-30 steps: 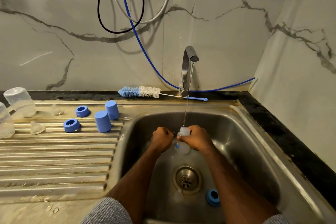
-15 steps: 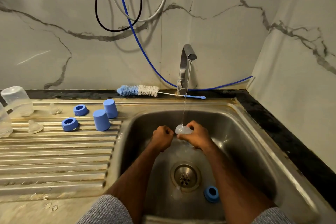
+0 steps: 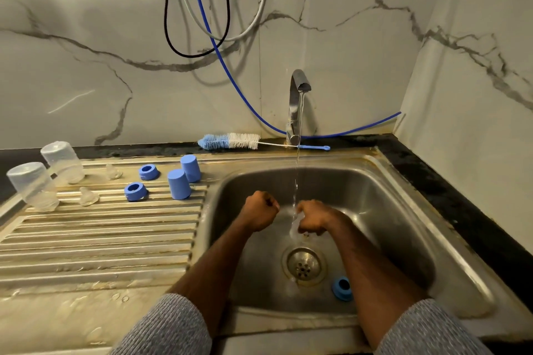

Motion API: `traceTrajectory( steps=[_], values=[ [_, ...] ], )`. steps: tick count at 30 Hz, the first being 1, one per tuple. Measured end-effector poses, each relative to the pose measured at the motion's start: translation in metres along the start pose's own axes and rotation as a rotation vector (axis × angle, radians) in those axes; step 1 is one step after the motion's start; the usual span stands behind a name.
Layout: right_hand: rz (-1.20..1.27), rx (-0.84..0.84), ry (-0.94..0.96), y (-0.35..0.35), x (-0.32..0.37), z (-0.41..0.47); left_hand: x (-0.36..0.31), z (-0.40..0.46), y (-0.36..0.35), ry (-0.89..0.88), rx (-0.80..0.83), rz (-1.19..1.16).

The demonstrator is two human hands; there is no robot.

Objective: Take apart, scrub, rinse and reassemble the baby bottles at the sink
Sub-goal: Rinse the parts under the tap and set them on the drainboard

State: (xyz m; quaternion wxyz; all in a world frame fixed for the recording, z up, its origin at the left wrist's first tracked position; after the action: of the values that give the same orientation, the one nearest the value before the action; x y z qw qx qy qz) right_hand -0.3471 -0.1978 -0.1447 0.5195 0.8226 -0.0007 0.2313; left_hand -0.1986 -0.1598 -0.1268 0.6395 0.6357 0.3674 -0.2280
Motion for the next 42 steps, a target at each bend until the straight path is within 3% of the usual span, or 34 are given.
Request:
traceTrajectory(
  steps=[5,11,15,19,23,27,34,42],
  values=[
    [0.031,-0.179,0.114,0.017,0.034,-0.017,-0.014,-0.029,0.046,-0.067,0.019,-0.019],
    [0.002,-0.333,0.256,0.027,0.081,-0.040,0.002,-0.068,0.120,-0.110,-0.086,-0.034],
    [-0.066,-0.341,0.245,0.030,0.097,-0.050,0.027,-0.091,0.153,-0.089,-0.128,-0.039],
    [0.090,-0.440,0.217,0.038,0.118,-0.062,0.056,-0.114,0.196,-0.058,-0.202,-0.057],
    [0.315,-0.670,0.347,0.055,0.170,-0.086,0.090,-0.139,0.250,-0.026,-0.299,-0.073],
    [0.462,-0.631,0.541,0.038,0.263,-0.096,0.133,-0.169,0.303,0.008,-0.401,-0.108],
    [0.384,-0.381,0.698,-0.042,0.430,-0.080,0.224,-0.227,0.383,0.187,-0.656,-0.001],
    [0.393,-0.238,0.741,-0.097,0.523,-0.067,0.282,-0.256,0.417,0.278,-0.691,0.052]
  ],
)
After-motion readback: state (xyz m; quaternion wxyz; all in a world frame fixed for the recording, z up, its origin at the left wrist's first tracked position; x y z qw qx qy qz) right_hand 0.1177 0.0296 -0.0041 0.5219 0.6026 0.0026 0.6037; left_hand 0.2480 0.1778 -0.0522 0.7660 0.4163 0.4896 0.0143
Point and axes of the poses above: each hand's wrist, its own z-axis towards the middle knuckle, its own y-axis out of the back of the hand, x = y × z, the point moved 9 cm from there along z, towards the middle knuckle
